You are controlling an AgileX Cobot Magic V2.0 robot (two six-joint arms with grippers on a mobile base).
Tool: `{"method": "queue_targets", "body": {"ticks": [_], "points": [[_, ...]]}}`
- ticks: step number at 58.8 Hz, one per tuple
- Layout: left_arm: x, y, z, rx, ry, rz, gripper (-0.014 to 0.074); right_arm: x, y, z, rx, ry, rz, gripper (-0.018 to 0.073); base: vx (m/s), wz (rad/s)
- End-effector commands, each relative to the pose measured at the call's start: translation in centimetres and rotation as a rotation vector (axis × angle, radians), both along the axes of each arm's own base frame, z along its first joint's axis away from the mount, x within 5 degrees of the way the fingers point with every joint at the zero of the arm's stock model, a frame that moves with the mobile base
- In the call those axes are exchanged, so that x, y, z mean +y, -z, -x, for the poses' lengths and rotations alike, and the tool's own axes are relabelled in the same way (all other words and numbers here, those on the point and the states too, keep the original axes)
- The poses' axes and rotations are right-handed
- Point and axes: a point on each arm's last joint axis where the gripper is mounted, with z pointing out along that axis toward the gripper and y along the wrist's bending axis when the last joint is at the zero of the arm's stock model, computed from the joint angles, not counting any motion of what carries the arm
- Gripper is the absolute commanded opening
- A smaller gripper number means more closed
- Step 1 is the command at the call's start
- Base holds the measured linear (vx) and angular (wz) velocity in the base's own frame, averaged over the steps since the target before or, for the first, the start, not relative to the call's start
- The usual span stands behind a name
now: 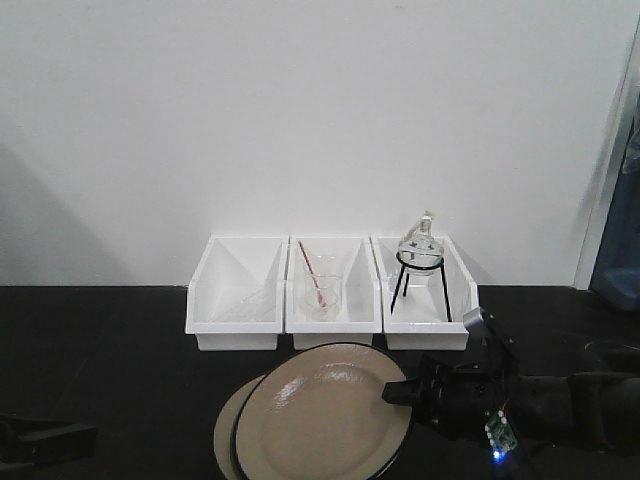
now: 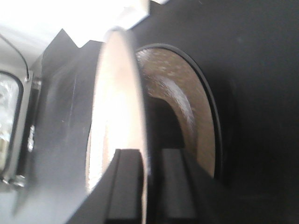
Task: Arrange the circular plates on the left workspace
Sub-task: 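Carry the lifted plate over the first plate, lower it on top, release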
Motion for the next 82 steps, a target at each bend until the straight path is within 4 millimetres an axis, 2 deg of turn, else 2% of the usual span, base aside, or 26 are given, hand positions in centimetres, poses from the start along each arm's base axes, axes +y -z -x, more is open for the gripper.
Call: {"method": "queue_targets", "body": {"ticks": [1, 7, 12, 31, 40, 47, 51, 54, 63, 70, 71, 82], "points": [[-0.2, -1.4, 0.1, -0.041, -0.007, 0.055, 0.0, 0.2, -3.6, -0.4, -0.145, -0.003, -0.055, 0.0343, 0.0, 0.0], [-0.2, -1.4, 0.1, -0.04, -0.004, 0.056, 0.0, 0.0, -3.5, -0.5, -0.214, -0.037, 0.034, 0.044, 0.0, 0.0], [-0.2, -1.4, 0.1, -0.039, -0.003, 0.057, 0.0, -0.2, -3.2, -0.5, -0.275, -0.084, 0.122, 0.048, 0.0, 0.0], [-0.2, -1.4, 0.1, -0.04, -0.005, 0.056, 0.0, -0.7, -2.6, -0.3, -0.385, -0.209, 0.376, 0.0477, 0.0, 0.0], [-0.2, -1.4, 0.1, -0.04, -0.005, 0.056, 0.0, -1.6, -4.0, -0.2, -0.429, -0.167, 0.503, 0.047, 0.0, 0.0], [-0.1, -1.4, 0.1, -0.043, -0.013, 0.05, 0.0, -2.3, -6.3, 0.2, -0.483, -0.113, 0.578, 0.0439, 0.0, 0.0], [0.0, -1.3, 0.0, -0.046, -0.02, 0.028, 0.0, -2.5, -7.9, 0.8, -0.517, -0.089, 0.594, 0.038, 0.0, 0.0], [0.1, -1.1, 0.0, -0.046, -0.024, 0.001, 0.0, -2.7, -9.4, 1.4, -0.539, -0.064, 0.594, 0.0312, 0.0, 0.0], [1.0, -0.4, -0.3, -0.015, -0.112, -0.088, 0.0, -3.2, -13.7, 3.9, -0.593, -0.013, 0.589, -0.0015, 0.0, 0.0], [2.2, 0.3, -0.5, 0.053, -0.23, -0.164, 0.0, -3.6, -17.3, 6.6, -0.654, 0.008, 0.607, -0.0007, 0.0, 0.0], [2.9, 0.8, -0.5, 0.107, -0.299, -0.223, 0.0, -3.9, -19.1, 8.3, -0.678, 0.018, 0.622, -0.0004, 0.0, 0.0], [4.5, 1.6, -0.1, 0.203, -0.436, -0.348, 0.0, -4.5, -22.7, 13.4, -0.758, -0.003, 0.705, -0.0004, 0.0, 0.0]]}}
